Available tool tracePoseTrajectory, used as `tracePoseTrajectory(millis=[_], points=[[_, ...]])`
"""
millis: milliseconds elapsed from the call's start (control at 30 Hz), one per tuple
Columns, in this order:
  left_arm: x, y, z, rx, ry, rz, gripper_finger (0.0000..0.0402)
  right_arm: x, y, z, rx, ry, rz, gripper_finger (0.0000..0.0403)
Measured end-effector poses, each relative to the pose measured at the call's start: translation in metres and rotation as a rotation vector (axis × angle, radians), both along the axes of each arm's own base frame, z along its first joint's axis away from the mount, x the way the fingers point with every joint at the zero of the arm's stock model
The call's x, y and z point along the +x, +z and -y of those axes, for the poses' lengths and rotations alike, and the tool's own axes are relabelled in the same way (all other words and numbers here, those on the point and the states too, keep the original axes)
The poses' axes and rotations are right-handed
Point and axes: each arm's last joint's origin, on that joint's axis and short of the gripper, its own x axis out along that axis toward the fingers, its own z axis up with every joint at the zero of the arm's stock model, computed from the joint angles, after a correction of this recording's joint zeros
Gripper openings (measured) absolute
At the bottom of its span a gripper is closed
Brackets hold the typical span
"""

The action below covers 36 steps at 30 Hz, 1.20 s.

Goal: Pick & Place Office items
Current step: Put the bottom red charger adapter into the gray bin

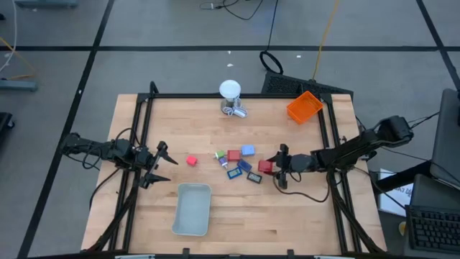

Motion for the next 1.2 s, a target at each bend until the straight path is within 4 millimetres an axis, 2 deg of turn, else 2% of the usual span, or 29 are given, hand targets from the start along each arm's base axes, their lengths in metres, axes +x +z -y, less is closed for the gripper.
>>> tracePoseTrajectory(millis=[400,1200], points=[[0.000,0.000,0.000,0.000,0.000,0.000,0.0305,0.001,0.013,-0.003,0.058,0.076,0.093,0.0216],[0.000,0.000,0.000,0.000,0.000,0.000,0.0306,0.002,0.042,-0.029,0.098,0.251,0.393,0.0219]])
